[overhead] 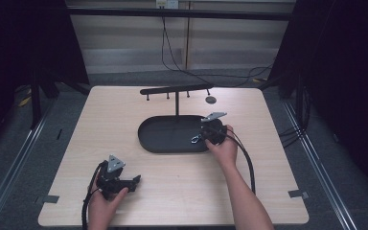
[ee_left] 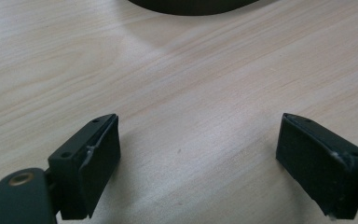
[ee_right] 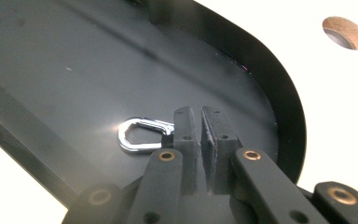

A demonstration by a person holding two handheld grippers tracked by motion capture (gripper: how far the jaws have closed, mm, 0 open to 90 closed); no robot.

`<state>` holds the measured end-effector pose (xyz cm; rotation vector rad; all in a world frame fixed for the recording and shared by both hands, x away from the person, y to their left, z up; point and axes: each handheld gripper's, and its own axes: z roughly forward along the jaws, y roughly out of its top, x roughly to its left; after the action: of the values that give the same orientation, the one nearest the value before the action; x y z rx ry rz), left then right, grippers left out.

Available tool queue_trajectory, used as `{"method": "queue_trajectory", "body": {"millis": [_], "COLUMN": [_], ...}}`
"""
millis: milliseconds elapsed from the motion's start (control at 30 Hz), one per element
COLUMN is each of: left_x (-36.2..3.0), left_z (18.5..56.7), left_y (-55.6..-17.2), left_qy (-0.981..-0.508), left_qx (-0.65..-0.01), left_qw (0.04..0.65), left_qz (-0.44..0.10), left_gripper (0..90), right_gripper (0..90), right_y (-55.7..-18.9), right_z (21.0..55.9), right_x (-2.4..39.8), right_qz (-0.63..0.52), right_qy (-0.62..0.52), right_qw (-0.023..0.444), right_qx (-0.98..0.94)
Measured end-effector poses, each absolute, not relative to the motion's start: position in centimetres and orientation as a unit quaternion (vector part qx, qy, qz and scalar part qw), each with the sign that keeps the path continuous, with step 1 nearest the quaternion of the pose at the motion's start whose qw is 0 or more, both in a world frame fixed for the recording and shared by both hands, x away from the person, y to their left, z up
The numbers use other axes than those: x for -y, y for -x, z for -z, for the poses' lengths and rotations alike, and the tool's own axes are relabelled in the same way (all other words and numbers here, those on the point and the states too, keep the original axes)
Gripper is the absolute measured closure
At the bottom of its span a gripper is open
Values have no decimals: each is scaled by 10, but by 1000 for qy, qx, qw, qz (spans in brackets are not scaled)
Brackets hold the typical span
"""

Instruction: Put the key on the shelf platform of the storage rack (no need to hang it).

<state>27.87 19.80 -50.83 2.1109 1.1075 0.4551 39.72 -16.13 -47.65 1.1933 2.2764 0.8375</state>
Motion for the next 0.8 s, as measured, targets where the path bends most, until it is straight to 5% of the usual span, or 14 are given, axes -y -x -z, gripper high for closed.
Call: {"method": "queue_trajectory", "body": {"millis": [200,800], "left_x": [-198,-198], "left_z": [508,508], "left_y": [-279,-279], "left_qy": [-815,-814], "left_qx": [-428,-429], "left_qw": [350,352], "left_qz": [-176,-176], "left_gripper": [135,134], "right_gripper": [790,400], "right_y": [-397,-394], "right_z": [475,467], "right_x": [164,164], "right_qz": [-307,-332], "right_qy": [-437,-468], "right_qw": [220,204], "right_qx": [-816,-793]}}
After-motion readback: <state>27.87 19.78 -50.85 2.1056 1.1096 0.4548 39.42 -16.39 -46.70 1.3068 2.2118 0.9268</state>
